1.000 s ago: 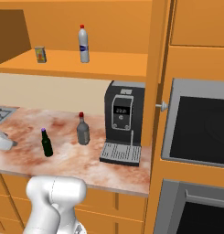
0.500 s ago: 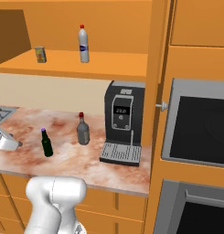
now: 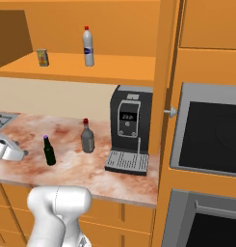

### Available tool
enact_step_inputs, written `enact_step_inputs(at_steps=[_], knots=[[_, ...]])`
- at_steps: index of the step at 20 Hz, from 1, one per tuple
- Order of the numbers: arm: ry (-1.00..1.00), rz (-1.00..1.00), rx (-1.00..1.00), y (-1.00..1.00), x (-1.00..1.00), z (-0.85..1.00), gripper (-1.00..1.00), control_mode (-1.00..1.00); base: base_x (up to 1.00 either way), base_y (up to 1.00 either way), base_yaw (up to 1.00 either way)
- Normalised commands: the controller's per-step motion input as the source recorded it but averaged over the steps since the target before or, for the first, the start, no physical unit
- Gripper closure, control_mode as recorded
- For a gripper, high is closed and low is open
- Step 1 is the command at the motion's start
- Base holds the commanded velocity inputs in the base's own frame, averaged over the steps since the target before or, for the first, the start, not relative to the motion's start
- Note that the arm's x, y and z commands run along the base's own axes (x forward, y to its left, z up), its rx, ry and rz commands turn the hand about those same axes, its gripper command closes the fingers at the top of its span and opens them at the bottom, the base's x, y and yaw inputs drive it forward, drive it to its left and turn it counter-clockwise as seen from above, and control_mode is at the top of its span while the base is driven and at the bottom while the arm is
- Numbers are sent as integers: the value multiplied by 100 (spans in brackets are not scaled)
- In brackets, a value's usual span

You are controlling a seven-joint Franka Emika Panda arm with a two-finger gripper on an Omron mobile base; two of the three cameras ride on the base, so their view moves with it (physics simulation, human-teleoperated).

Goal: Sort all alcoholic drinks to one cabinet, and non-alcoholic drinks to the other.

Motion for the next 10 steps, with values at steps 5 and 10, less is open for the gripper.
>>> enact_step_inputs(at_steps=[5, 10], knots=[[0, -10, 0, 3, 19, -4, -100, -100, 0, 0, 0], [0, -13, -2, 6, 14, -9, -100, -100, 0, 0, 0]])
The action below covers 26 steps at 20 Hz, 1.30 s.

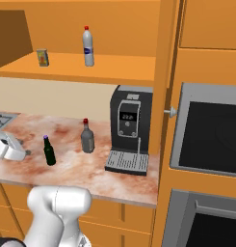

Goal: Sort all alcoholic drinks to one cabinet, and non-alcoholic drinks to the other.

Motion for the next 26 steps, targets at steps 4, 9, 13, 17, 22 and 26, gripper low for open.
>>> enact_step_inputs(at_steps=[4, 9, 13, 17, 22, 26], knots=[[0, -15, -3, 3, 17, -12, -100, -100, 0, 0, 0], [0, -11, -3, 0, 21, -9, -100, -100, 0, 0, 0], [0, -7, -3, 0, 19, -11, -100, -100, 0, 0, 0], [0, -6, -3, 0, 24, -16, -100, -100, 0, 0, 0], [0, -5, -3, 0, 26, -19, -100, -100, 0, 0, 0], [0, -2, -2, 0, 24, -19, -100, -100, 0, 0, 0]])
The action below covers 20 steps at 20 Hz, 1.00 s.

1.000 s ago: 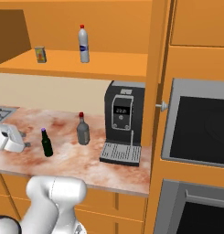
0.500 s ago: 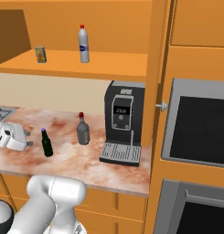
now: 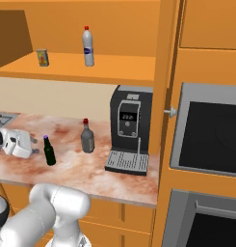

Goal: Sort all alcoholic drinks to one cabinet, and non-alcoholic drinks to the other.

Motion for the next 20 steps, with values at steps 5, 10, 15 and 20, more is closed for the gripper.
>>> enact_step_inputs(at_steps=[5, 10, 15, 20], knots=[[0, 0, -1, 0, 23, -17, -100, -100, 0, 0, 0], [0, -1, 0, 0, 27, -13, -100, -100, 0, 0, 0], [0, -1, -1, 0, 25, -11, -100, -100, 0, 0, 0], [0, -1, -1, 0, 20, -12, -100, -100, 0, 0, 0]])
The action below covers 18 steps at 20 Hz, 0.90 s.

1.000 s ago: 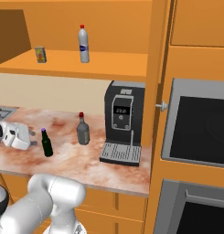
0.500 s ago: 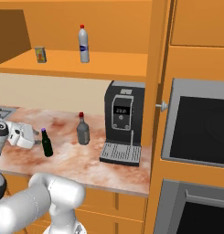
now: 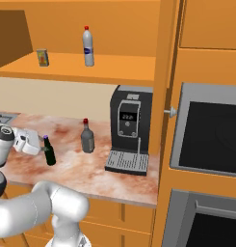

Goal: Sort all alcoholic drinks to one cabinet, and non-alcoholic drinks to the other.

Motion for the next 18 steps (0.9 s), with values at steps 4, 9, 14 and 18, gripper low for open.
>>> enact_step_inputs(at_steps=[4, 9, 14, 18], knots=[[0, -2, -1, 0, 22, -16, -100, -100, 0, 0, 0], [0, -3, -3, 0, 11, -16, -100, -100, 0, 0, 0], [0, -10, -11, 0, 0, -12, -100, -100, 0, 0, 0], [0, -11, -14, 0, 1, -7, -100, -100, 0, 0, 0]])
